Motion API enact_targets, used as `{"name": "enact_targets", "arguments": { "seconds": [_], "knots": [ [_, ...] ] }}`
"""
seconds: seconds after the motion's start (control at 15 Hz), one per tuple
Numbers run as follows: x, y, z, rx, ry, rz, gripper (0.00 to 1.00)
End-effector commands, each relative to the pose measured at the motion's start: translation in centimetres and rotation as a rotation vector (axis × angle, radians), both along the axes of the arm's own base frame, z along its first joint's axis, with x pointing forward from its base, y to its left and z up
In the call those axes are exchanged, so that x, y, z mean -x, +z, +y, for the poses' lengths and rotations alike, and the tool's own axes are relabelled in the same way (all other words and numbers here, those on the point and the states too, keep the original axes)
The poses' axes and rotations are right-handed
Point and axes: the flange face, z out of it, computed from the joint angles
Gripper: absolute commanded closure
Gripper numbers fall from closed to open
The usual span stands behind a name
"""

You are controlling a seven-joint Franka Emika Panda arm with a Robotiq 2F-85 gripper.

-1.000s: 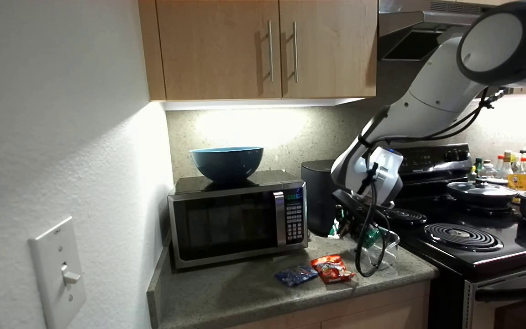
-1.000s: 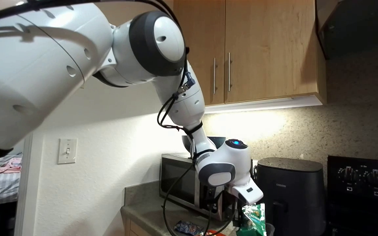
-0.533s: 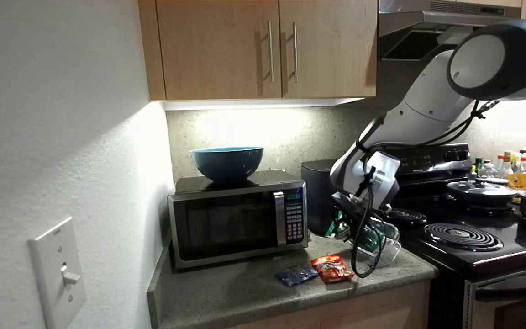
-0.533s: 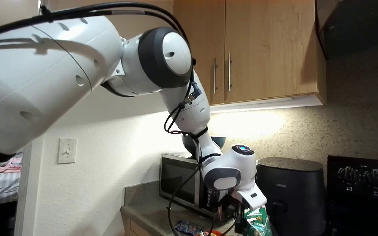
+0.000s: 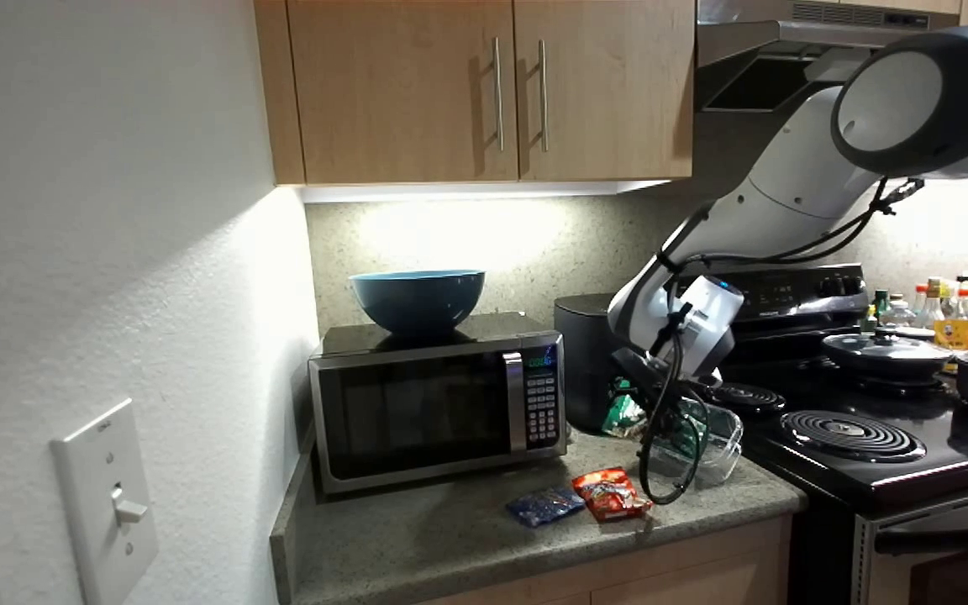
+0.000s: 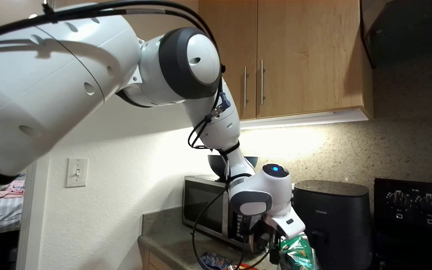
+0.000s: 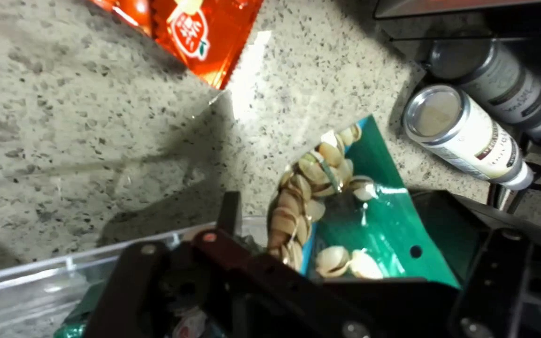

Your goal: Pick up the sachets from the countertop and put them in the plastic bowl.

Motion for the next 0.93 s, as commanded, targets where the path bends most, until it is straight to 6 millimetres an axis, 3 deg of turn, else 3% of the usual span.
{"name": "enact_targets", "arguments": {
  "seconds": [0.0,0.27,0.47,0.6,0.67,0.8,0.87],
  "knots": [
    [2.5,4.2,1.4,0.081,-0.003,-0.095,0.0],
    [3.8,8.2,2.9,0.147,-0.074,-0.18,0.0],
    [4.8,10.0,4.1,0.145,-0.104,-0.2,0.0],
    [6.2,9.5,4.6,0.15,-0.124,-0.174,0.0],
    [3.8,9.6,4.2,0.132,-0.106,-0.203,0.0],
    [4.9,9.1,4.4,0.142,-0.107,-0.182,0.0],
    [4.7,7.5,5.2,0.115,-0.045,-0.151,0.0]
  ]
}}
